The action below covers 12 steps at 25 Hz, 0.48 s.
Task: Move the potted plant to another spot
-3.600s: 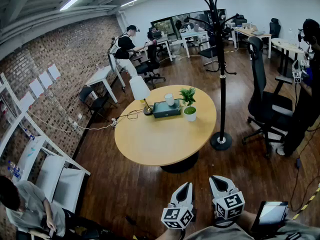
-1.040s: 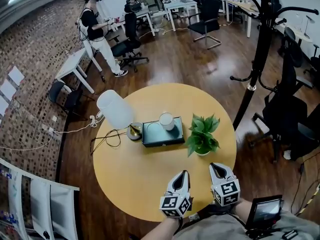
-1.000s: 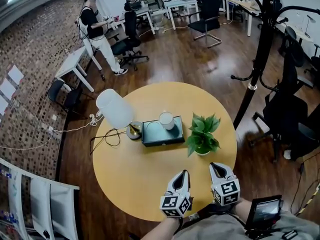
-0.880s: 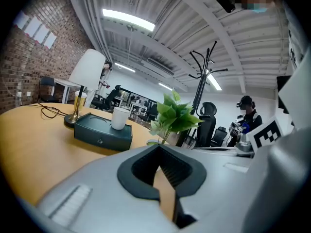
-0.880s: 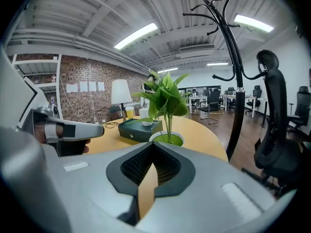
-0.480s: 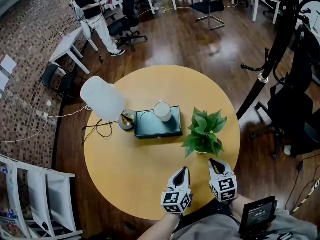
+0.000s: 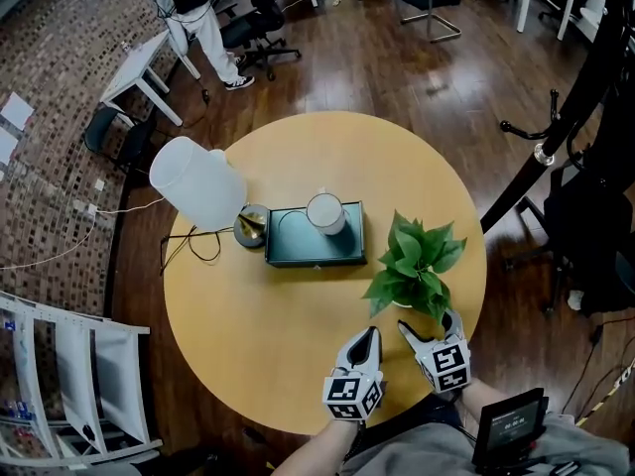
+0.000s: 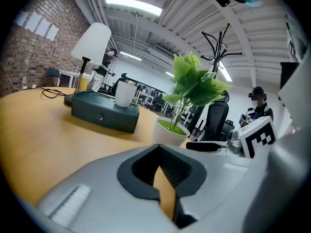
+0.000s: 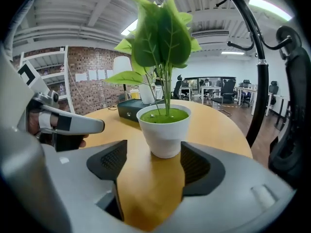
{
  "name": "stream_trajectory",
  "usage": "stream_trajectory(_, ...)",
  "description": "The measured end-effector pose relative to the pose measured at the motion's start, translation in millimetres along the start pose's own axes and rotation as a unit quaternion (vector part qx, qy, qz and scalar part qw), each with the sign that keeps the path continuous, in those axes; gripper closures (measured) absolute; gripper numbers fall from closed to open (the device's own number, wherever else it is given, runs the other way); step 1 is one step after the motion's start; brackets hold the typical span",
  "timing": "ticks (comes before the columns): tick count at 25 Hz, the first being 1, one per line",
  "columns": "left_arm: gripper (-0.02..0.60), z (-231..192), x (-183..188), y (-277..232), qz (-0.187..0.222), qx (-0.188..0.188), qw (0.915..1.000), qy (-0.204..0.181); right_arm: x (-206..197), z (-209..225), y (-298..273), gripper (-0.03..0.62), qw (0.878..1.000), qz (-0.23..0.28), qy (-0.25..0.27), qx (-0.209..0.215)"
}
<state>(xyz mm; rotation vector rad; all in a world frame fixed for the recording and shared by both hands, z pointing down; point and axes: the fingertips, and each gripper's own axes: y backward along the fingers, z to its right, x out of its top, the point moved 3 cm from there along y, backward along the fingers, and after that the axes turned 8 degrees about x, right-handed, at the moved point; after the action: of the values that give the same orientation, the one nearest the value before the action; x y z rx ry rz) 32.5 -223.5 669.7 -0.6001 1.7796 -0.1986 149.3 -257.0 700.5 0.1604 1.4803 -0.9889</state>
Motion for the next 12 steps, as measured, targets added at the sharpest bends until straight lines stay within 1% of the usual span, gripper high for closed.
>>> stream_trajectory(2,0.581,-2.7,-0.8,-3.3,0.0,0.006,1.0,0.001,0.1,5.3,-8.5,0.185,1.0,-0.004,0.01,0.003)
stream_trajectory(5,0.581,-6.1,-0.5,-7.9,0.001,0.013,0.9999,0.003,1.8,13.8,-21.6,0.122,1.0,-0.006,0.024,0.011)
stream_trajectory(9,0.581,-10.3,2.0,-9.4,0.003,0.023,0.9997,0.004,11.3,22.4,-34.2,0.087,0.998,0.002,0.057,0.019)
stream_trajectory(12,0.581,-13.8,2.9,-9.0,0.004,0.03,0.9995,0.006,12.2,26.0,-42.3,0.064,0.997,0.004,0.064,0.033)
